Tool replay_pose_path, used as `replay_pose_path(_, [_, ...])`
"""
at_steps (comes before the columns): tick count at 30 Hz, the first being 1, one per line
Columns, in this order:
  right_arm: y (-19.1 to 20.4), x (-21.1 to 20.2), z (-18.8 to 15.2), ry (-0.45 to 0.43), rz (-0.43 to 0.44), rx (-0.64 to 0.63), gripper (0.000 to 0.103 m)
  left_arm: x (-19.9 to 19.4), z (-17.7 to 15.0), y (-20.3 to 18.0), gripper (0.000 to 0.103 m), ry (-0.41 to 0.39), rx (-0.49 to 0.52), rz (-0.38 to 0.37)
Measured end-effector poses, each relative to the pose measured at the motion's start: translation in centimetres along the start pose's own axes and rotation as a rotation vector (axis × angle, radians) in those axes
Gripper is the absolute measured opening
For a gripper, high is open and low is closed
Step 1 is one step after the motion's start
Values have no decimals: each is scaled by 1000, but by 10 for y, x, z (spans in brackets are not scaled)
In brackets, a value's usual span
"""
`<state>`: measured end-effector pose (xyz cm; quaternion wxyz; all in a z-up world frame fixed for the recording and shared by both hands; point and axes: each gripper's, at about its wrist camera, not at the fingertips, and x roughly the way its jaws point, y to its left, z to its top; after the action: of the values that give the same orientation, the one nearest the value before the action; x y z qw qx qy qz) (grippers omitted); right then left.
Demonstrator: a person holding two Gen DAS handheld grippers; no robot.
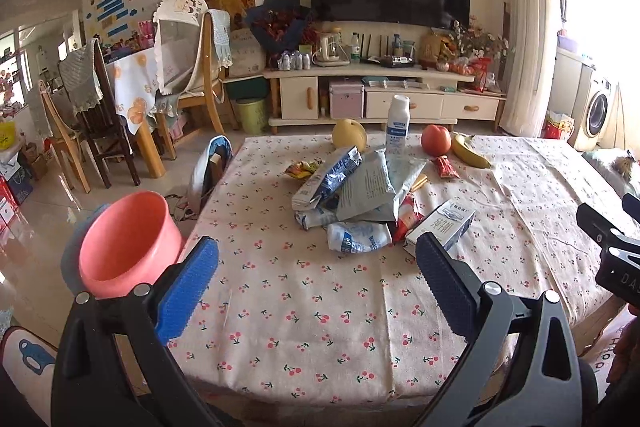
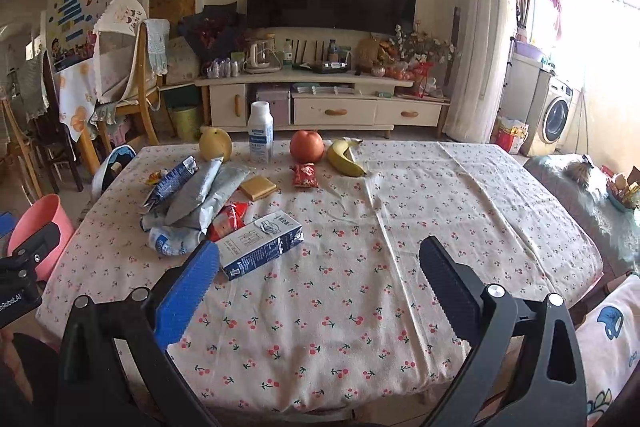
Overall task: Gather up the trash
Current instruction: 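Move both tools back over the trash pile on the cherry tablecloth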
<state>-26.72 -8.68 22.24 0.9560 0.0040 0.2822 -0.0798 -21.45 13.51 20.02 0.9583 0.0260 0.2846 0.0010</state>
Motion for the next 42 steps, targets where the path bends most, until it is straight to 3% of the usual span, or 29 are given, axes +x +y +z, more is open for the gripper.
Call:
replay_pose_path(10, [8, -55, 20, -116, 33, 2, 99, -29, 5, 11, 99, -76, -14, 18])
replay_pose_path(20, [8, -77, 23, -169, 39, 7, 99, -41, 6, 11, 99, -109, -10, 19])
replay_pose_path(33, [7, -80, 18, -202, 36, 19, 99, -42, 2, 7, 99, -116, 3, 26])
replay_pose_path(42, [13, -56, 7, -181, 67, 17, 99, -24, 0, 9, 99, -83, -1, 35])
